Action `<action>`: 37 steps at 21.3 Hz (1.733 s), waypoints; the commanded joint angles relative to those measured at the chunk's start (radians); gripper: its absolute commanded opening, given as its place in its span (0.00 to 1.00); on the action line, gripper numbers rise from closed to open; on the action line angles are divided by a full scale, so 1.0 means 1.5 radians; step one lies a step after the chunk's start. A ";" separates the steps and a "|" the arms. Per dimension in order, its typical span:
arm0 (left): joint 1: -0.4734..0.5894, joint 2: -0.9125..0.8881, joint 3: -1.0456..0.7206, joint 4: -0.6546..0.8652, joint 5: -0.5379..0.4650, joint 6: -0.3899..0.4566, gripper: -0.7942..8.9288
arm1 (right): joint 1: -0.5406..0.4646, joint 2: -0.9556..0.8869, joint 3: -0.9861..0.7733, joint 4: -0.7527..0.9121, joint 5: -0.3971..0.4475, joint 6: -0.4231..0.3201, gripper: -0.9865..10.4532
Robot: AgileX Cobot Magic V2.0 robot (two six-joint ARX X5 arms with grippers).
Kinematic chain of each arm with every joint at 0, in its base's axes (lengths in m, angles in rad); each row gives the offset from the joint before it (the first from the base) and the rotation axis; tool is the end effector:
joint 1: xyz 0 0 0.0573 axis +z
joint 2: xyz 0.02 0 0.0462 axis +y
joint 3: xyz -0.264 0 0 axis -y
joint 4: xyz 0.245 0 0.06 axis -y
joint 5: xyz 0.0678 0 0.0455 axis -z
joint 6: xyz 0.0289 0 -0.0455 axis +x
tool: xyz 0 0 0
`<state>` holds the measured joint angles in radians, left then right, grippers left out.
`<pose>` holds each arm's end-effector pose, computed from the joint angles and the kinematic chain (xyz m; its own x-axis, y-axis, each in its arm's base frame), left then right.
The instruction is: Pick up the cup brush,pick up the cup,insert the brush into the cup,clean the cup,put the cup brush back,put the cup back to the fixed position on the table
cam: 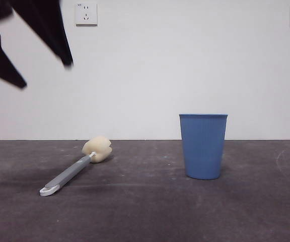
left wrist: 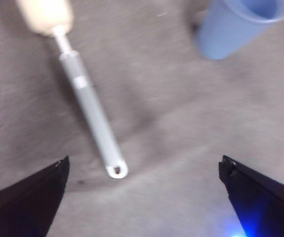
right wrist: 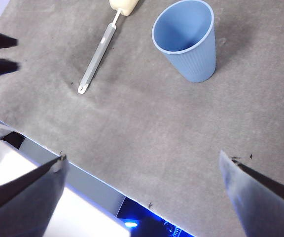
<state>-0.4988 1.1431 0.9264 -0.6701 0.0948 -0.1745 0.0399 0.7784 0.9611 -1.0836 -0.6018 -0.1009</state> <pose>0.1951 -0.1094 0.2748 0.5071 -0.3840 -0.7716 0.4026 0.8971 -0.1820 0.1182 0.0211 0.3206 0.4888 0.5861 -0.6462 -0.4611 0.8024 0.3790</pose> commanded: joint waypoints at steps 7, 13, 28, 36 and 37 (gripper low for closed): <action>-0.008 0.183 -0.002 0.075 -0.064 -0.049 0.69 | 0.002 0.000 0.000 0.009 -0.001 0.005 0.54; -0.021 0.264 -0.002 0.119 -0.091 -0.079 0.69 | 0.002 0.000 0.000 0.019 -0.001 0.011 0.53; -0.049 0.327 -0.002 0.146 -0.133 -0.116 0.68 | 0.002 0.000 0.000 0.020 -0.001 0.012 0.53; -0.052 0.333 -0.003 0.131 -0.148 -0.138 0.58 | 0.002 0.000 0.000 0.019 -0.001 0.017 0.53; -0.053 0.334 -0.003 0.131 -0.148 -0.141 0.54 | 0.002 0.000 0.000 0.019 -0.001 0.017 0.53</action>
<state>-0.5732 1.6325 0.9264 -0.4698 -0.1215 -0.3710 0.0399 0.7792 0.9611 -1.0603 -0.6018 -0.0822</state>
